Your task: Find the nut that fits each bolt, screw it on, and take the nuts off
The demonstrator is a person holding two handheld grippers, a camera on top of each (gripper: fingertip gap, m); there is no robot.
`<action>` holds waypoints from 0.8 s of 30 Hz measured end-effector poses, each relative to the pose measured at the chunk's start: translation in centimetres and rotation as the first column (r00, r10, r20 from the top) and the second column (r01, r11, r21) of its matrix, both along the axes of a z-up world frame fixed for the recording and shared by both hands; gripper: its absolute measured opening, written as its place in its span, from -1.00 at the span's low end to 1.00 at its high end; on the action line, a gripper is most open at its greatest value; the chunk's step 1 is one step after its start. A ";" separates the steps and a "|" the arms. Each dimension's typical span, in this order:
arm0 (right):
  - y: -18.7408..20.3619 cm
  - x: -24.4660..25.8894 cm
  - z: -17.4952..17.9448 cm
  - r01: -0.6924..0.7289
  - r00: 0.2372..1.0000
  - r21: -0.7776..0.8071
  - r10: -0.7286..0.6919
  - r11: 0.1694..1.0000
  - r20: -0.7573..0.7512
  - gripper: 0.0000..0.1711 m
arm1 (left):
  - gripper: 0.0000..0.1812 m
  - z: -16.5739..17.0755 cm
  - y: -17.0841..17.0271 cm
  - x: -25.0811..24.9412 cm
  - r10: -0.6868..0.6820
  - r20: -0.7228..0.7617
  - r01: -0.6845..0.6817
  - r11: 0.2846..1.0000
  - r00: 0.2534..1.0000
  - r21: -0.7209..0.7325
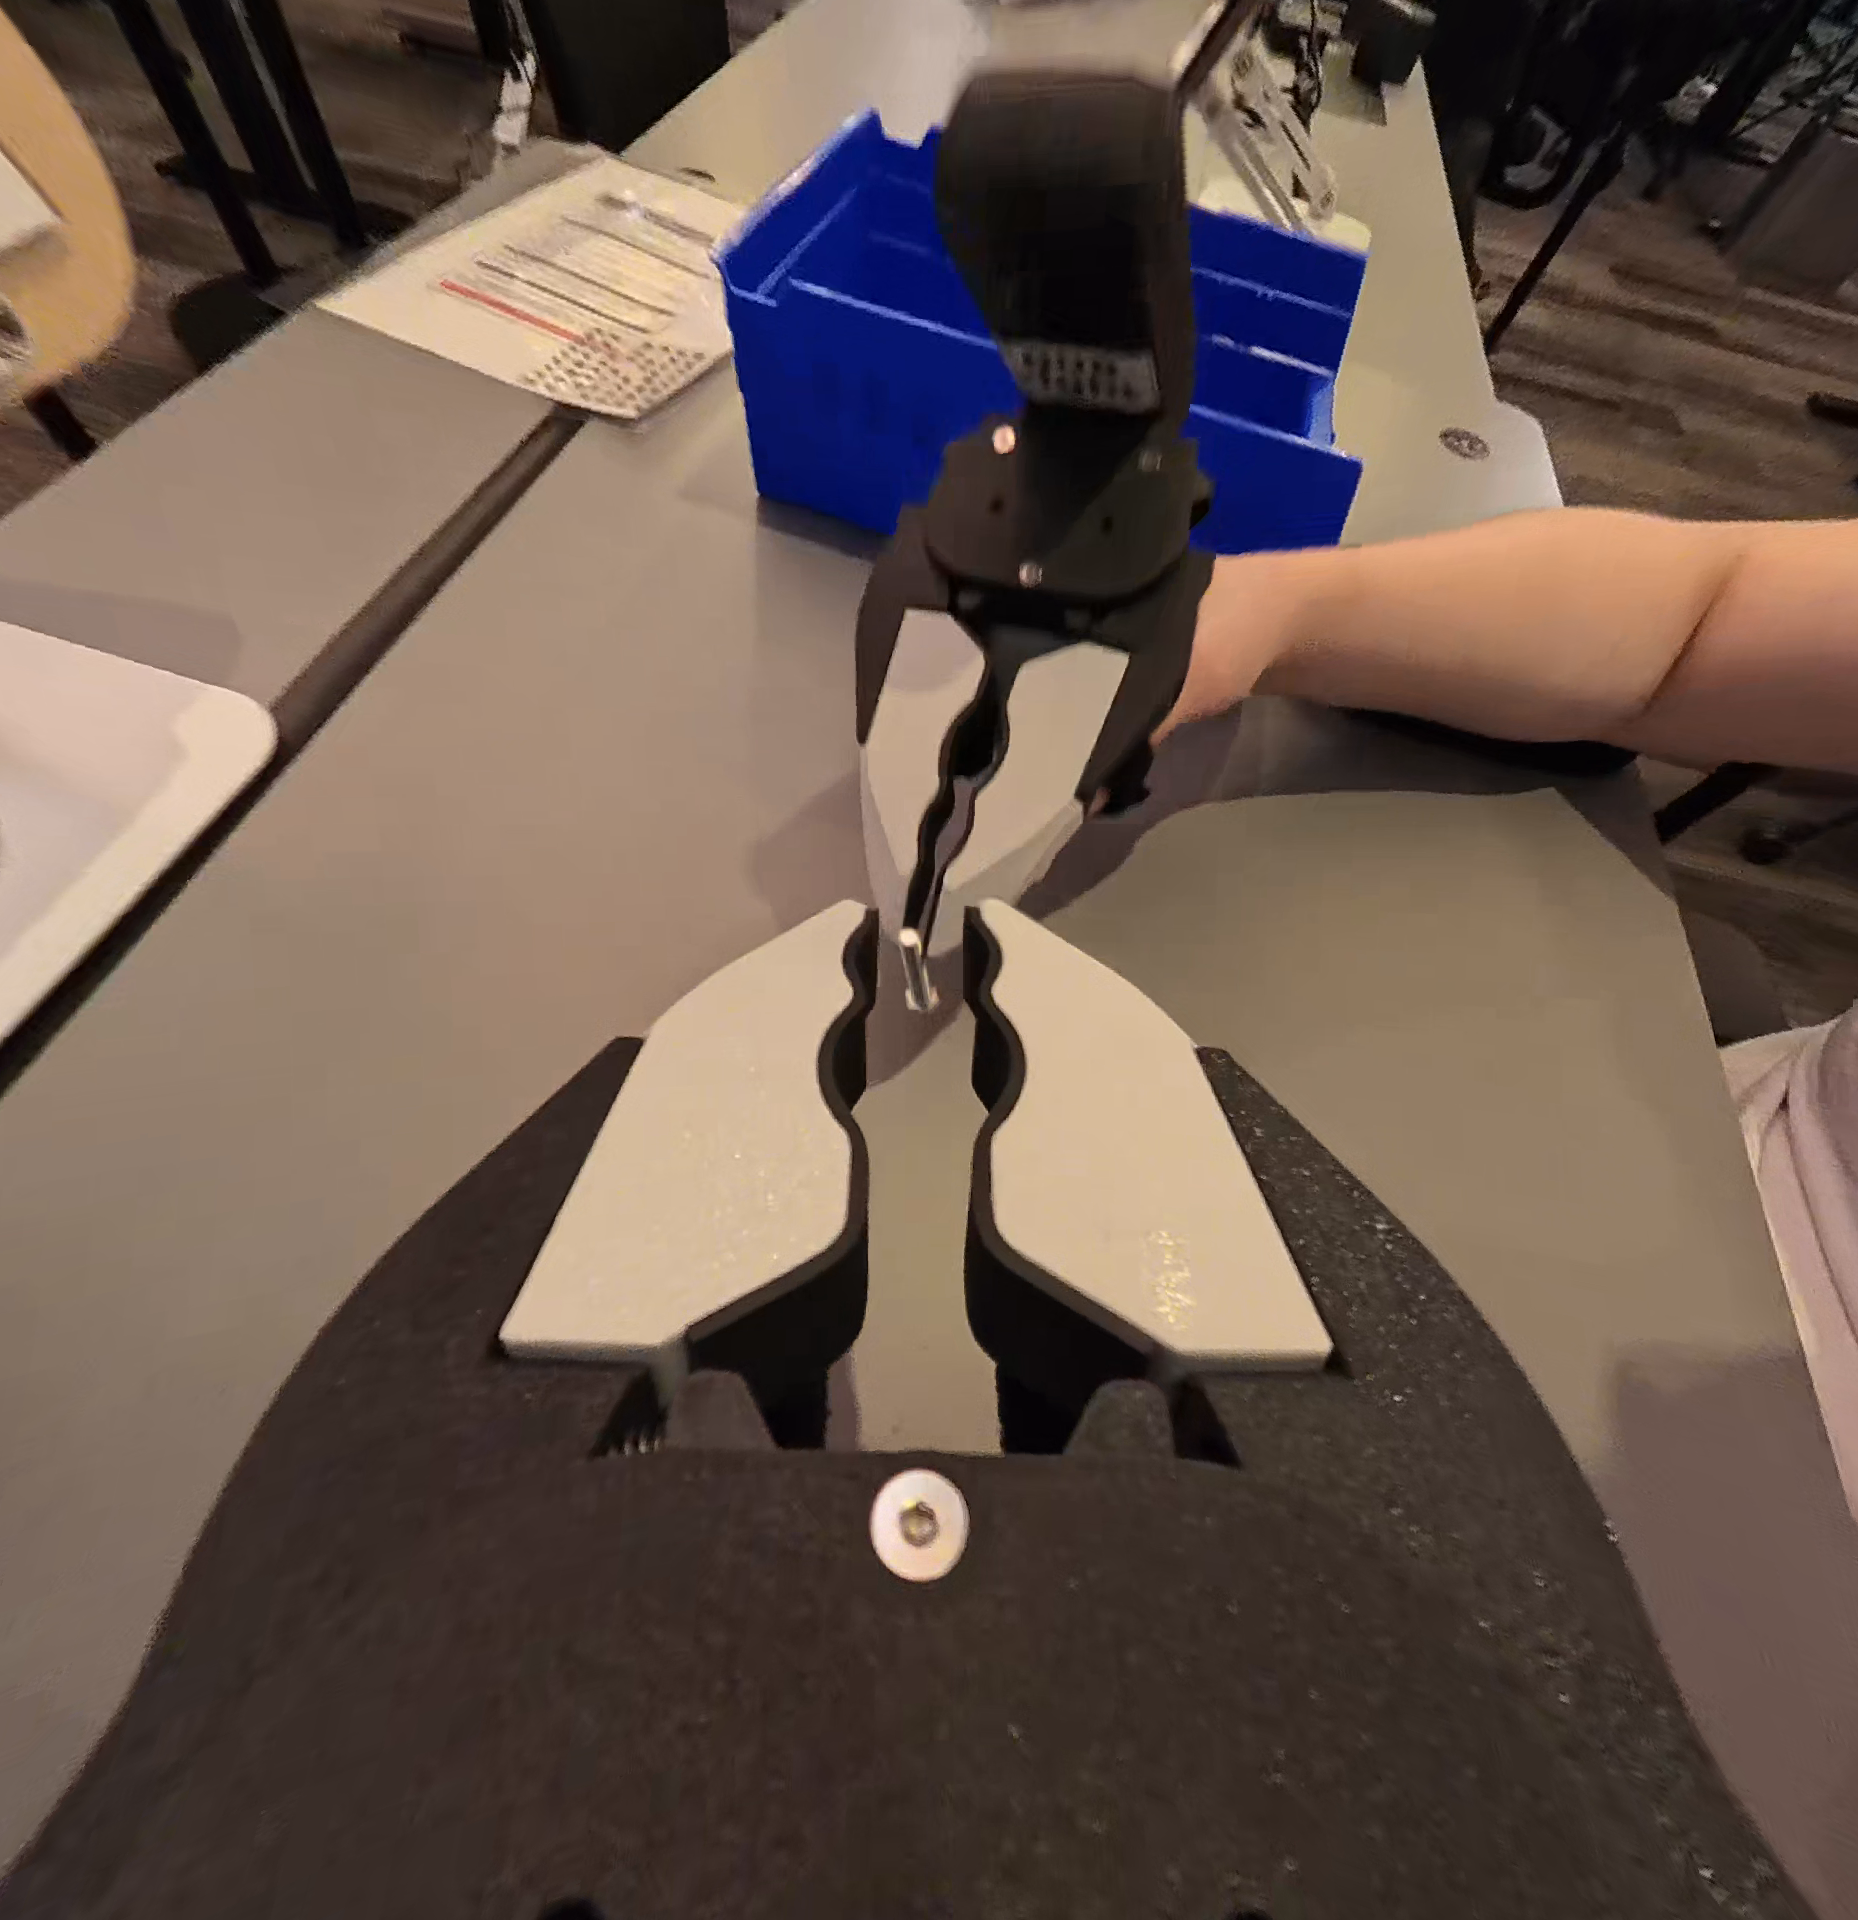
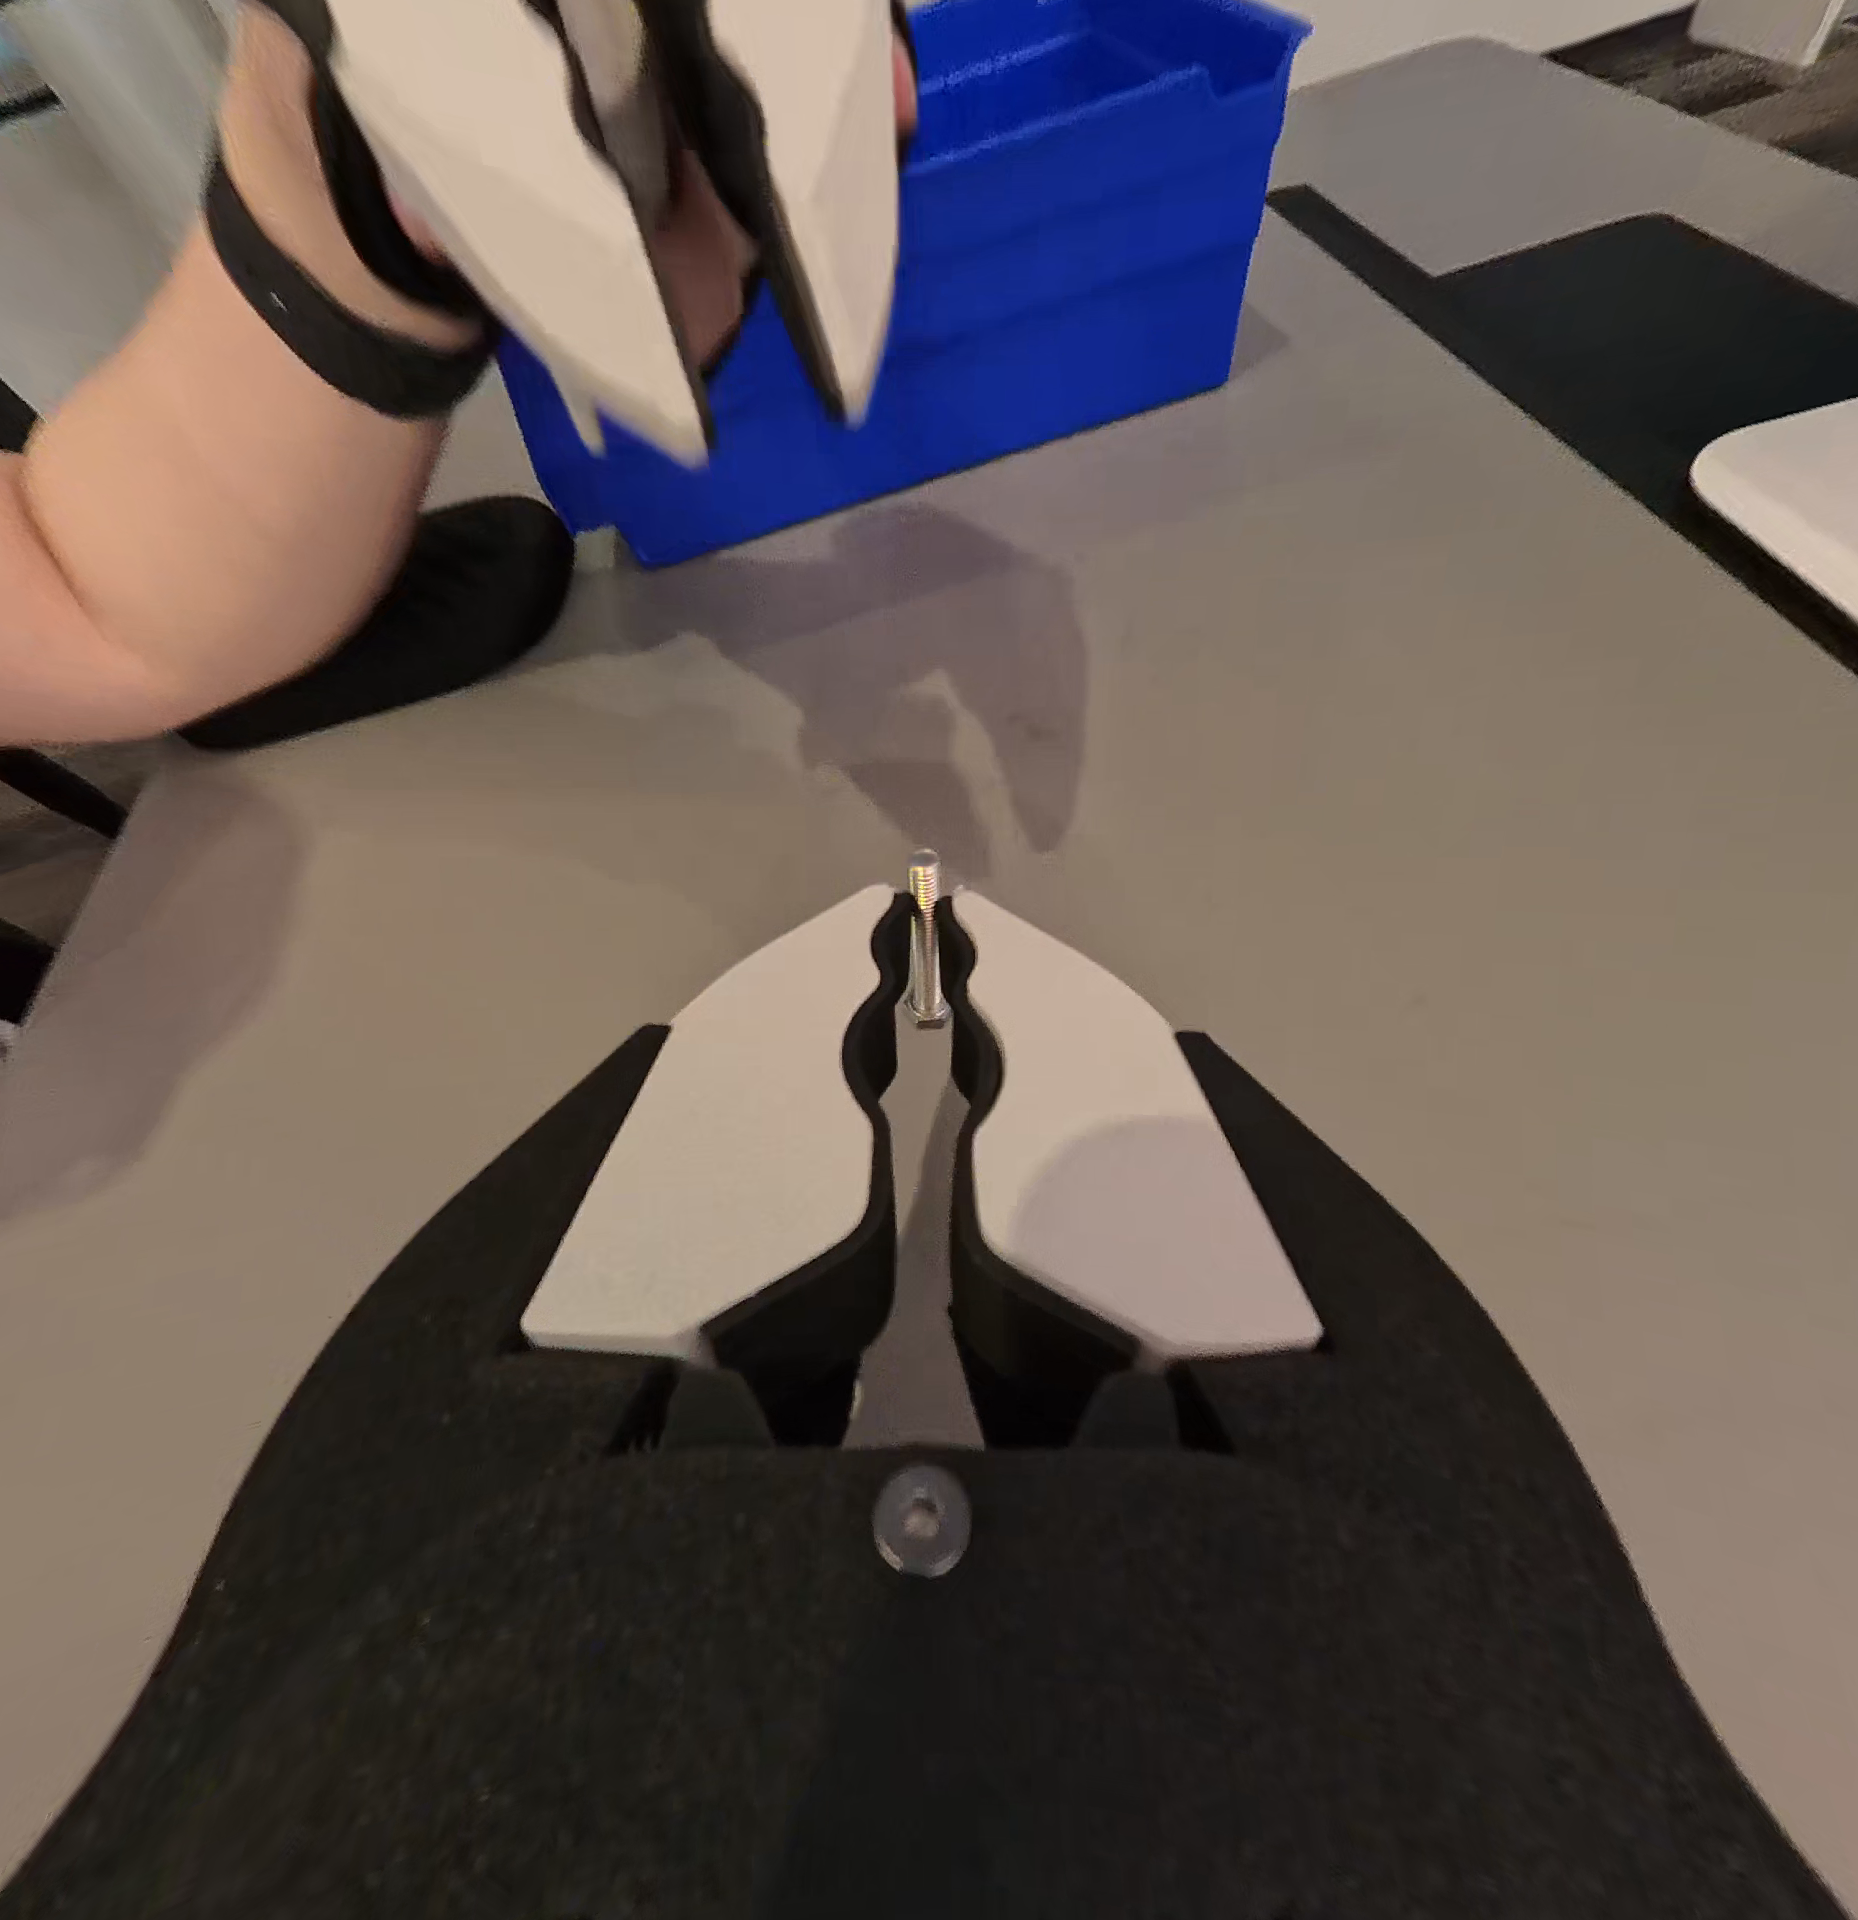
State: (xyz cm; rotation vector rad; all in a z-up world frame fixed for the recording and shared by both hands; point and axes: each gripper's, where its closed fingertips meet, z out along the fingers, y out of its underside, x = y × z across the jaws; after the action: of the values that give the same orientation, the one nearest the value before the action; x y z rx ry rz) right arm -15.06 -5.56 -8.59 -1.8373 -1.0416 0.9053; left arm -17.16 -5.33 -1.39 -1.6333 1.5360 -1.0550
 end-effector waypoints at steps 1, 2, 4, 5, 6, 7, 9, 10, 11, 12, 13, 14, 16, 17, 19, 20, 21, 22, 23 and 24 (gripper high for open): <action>0.1 0.0 -0.4 0.005 1.000 0.008 -0.005 1.000 0.018 -0.95 | -0.84 0.5 0.3 -0.4 0.015 0.005 -0.015 1.000 1.000 0.012; 0.3 0.0 -0.9 0.010 0.999 0.015 -0.010 1.000 0.042 -0.95 | -0.84 1.0 0.6 -0.9 0.033 0.003 -0.033 0.999 0.999 0.031; 0.5 0.0 -1.8 0.009 0.997 0.020 -0.011 1.000 0.079 -0.95 | -0.84 1.7 1.7 -2.2 0.086 -0.014 -0.084 0.993 0.996 0.088; 0.5 -0.1 -2.3 0.006 0.996 0.018 -0.008 1.000 0.092 -0.95 | -0.84 2.0 2.3 -2.9 0.118 -0.023 -0.115 0.986 0.993 0.118; 0.5 -0.1 -2.8 0.005 0.994 0.013 -0.006 1.000 0.109 -0.95 | -0.83 2.4 3.0 -3.9 0.155 -0.036 -0.148 0.978 0.987 0.144; 0.5 -0.1 -3.2 0.003 0.992 0.016 -0.005 1.000 0.129 -0.95 | -0.83 2.7 3.7 -4.9 0.197 -0.051 -0.186 0.969 0.979 0.166; 0.6 -0.1 -3.6 -0.008 0.986 0.048 0.000 0.999 0.169 -0.95 | -0.82 3.4 5.1 -7.1 0.283 -0.068 -0.264 0.942 0.957 0.205; 0.5 0.0 -3.8 -0.016 0.982 0.054 0.005 0.998 0.187 -0.95 | -0.82 3.7 5.4 -8.1 0.310 -0.066 -0.291 0.934 0.948 0.208; 0.4 0.0 -3.9 -0.026 0.982 0.056 0.016 0.998 0.187 -0.95 | -0.83 4.2 5.6 -8.8 0.321 -0.059 -0.305 0.932 0.945 0.194; 0.2 0.0 -3.9 -0.033 0.983 0.054 0.023 0.998 0.184 -0.95 | -0.83 4.6 5.6 -9.4 0.327 -0.044 -0.315 0.933 0.944 0.173; 0.2 0.1 -3.9 -0.035 0.983 0.056 0.024 0.998 0.184 -0.95 | -0.85 5.1 5.7 -10.0 0.339 -0.026 -0.331 0.931 0.941 0.156; 0.1 0.2 -3.9 -0.036 0.983 0.056 0.025 0.998 0.182 -0.95 | -0.87 5.5 5.9 -10.5 0.354 -0.009 -0.349 0.926 0.935 0.144; -0.1 0.3 -3.9 -0.041 0.986 0.046 0.033 0.998 0.162 -0.95 | -0.87 6.1 6.1 -11.4 0.371 0.012 -0.369 0.919 0.929 0.136; -0.2 0.3 -3.9 -0.043 0.988 0.039 0.037 0.998 0.149 -0.94 | -0.87 6.3 6.1 -11.7 0.372 0.017 -0.371 0.918 0.928 0.139; -0.2 0.3 -3.9 -0.043 0.990 0.019 0.040 0.999 0.134 -0.88 | -0.83 6.5 6.4 -12.6 0.388 0.012 -0.385 0.909 0.921 0.161; -0.2 0.4 -4.0 -0.037 0.990 0.014 0.035 0.999 0.138 -0.81 | -0.81 6.4 6.6 -13.3 0.403 -0.001 -0.397 0.900 0.915 0.181; -0.1 0.5 -4.0 -0.031 0.989 0.019 0.028 0.999 0.145 -0.75 | -0.79 6.2 6.9 -14.1 0.423 -0.023 -0.410 0.889 0.906 0.202; -0.1 0.6 -3.9 -0.033 0.989 0.029 0.028 0.999 0.145 -0.75 | -0.77 5.7 7.2 -15.2 0.446 -0.053 -0.426 0.879 0.894 0.217; -0.1 0.6 -3.7 -0.038 0.990 0.039 0.032 0.999 0.139 -0.75 | -0.76 5.1 7.5 -16.4 0.469 -0.090 -0.442 0.870 0.879 0.216; -0.2 0.6 -3.5 -0.041 0.991 0.047 0.035 0.998 0.132 -0.74 | -0.78 4.3 7.6 -17.8 0.486 -0.135 -0.457 0.867 0.864 0.199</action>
State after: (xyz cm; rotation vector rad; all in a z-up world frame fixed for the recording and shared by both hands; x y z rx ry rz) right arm -14.44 -5.73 -12.09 -1.8613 -1.1731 0.7823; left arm -34.91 2.28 2.89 -1.8980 1.1914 -0.5140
